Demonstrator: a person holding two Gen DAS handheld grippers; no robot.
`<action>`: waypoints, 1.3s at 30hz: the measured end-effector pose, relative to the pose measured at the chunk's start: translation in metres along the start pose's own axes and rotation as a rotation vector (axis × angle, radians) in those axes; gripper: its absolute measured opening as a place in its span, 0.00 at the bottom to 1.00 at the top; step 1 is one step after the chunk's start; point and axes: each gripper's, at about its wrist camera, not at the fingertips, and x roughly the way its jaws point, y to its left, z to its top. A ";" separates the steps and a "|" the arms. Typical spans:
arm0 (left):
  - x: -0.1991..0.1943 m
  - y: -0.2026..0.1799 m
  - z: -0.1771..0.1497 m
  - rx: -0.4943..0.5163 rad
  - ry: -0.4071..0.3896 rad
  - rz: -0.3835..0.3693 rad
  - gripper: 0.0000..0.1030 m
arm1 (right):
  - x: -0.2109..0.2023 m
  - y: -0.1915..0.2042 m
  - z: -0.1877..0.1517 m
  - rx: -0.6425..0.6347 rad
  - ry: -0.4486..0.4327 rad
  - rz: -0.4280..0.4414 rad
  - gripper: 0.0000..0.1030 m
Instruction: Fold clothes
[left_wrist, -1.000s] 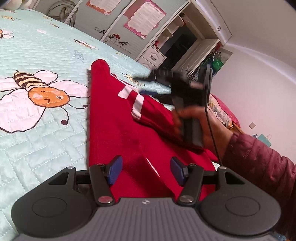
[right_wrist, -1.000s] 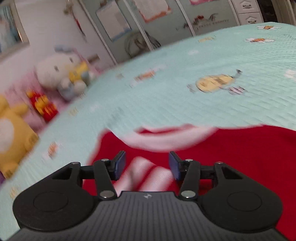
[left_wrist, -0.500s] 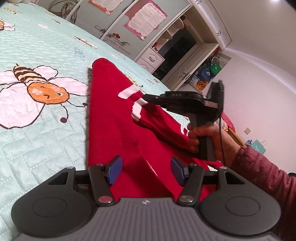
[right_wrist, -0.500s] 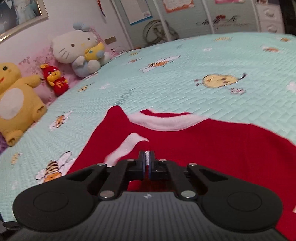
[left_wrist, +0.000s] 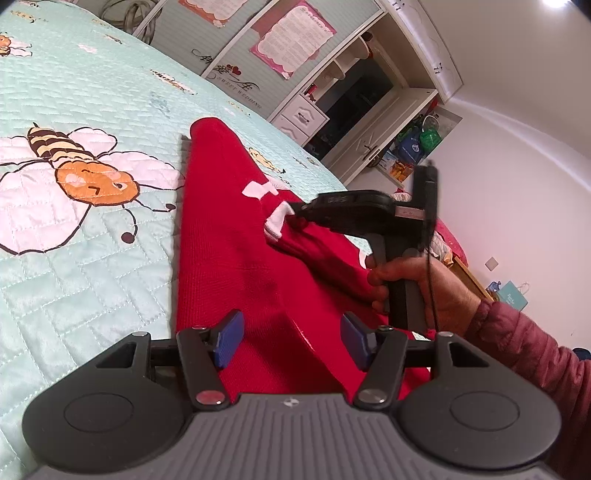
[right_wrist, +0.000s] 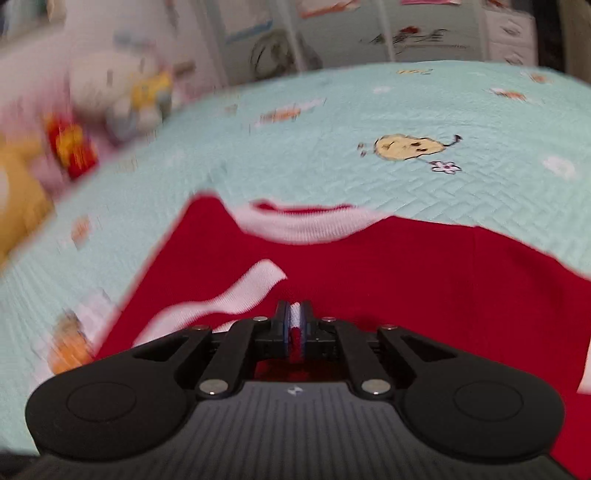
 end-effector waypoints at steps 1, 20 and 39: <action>0.000 0.000 0.000 -0.001 0.001 0.001 0.60 | -0.018 -0.013 -0.009 0.061 -0.038 -0.003 0.11; 0.001 0.003 -0.003 -0.030 -0.026 -0.014 0.60 | -0.228 -0.192 -0.152 0.915 -0.453 -0.097 0.40; -0.001 0.008 -0.003 -0.062 -0.035 -0.037 0.60 | -0.209 -0.212 -0.126 0.785 -0.359 -0.088 0.44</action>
